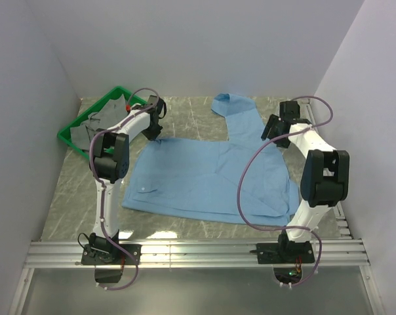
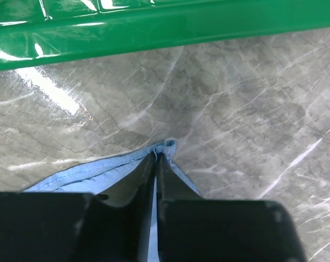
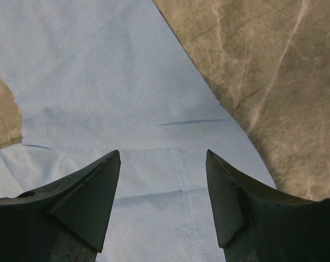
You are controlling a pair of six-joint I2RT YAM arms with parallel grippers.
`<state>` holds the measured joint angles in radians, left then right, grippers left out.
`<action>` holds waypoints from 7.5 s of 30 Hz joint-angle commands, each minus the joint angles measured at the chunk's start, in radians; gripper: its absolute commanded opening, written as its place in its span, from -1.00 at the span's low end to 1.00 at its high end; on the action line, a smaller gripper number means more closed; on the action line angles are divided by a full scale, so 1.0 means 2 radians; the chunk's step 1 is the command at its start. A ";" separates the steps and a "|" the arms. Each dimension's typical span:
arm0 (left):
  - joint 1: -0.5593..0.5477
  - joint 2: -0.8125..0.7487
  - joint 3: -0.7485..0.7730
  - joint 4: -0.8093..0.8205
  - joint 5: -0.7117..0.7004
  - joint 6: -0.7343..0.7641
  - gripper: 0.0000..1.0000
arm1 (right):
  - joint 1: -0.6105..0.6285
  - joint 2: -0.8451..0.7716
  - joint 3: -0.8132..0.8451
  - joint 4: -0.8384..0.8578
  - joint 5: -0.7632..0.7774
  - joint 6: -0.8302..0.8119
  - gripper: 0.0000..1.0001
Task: Fold and stack the long sleeve shirts
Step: Fold the shirt
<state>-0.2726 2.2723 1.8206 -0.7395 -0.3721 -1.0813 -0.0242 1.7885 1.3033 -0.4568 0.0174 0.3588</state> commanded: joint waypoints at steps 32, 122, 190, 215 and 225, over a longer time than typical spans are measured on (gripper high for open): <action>-0.002 0.005 -0.049 0.004 0.020 0.077 -0.99 | 0.008 0.209 0.168 -0.107 0.049 -0.055 0.18; -0.026 -0.472 -0.472 0.088 -0.038 0.083 0.17 | 0.022 -0.308 -0.281 0.065 0.067 0.115 0.01; -0.016 -0.475 -0.469 0.199 -0.050 0.286 0.99 | 0.060 0.181 0.196 -0.053 0.050 -0.106 0.37; -0.016 -0.473 -0.463 0.188 -0.060 0.275 0.99 | 0.072 0.245 0.279 -0.131 -0.007 -0.127 -0.61; -0.016 -0.478 -0.464 0.189 -0.059 0.275 0.99 | 0.073 0.218 0.247 -0.107 -0.051 -0.126 -1.00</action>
<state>-0.3073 1.3434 0.8703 -0.3676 -0.4702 -0.5278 0.1139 2.2745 1.8343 -0.6960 -0.0299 0.1059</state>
